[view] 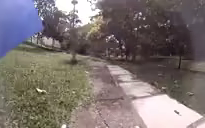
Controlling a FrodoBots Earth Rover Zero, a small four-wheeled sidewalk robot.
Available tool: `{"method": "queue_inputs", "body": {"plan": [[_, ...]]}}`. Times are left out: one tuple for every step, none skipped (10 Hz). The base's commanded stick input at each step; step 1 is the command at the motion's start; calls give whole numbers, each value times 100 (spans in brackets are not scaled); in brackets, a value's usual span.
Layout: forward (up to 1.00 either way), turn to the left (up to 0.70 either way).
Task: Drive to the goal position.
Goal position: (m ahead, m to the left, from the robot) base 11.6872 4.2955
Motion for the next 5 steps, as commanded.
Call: {"method": "queue_inputs", "body": {"plan": [[50,0],[50,0],[50,0],[50,0],[50,0]]}}
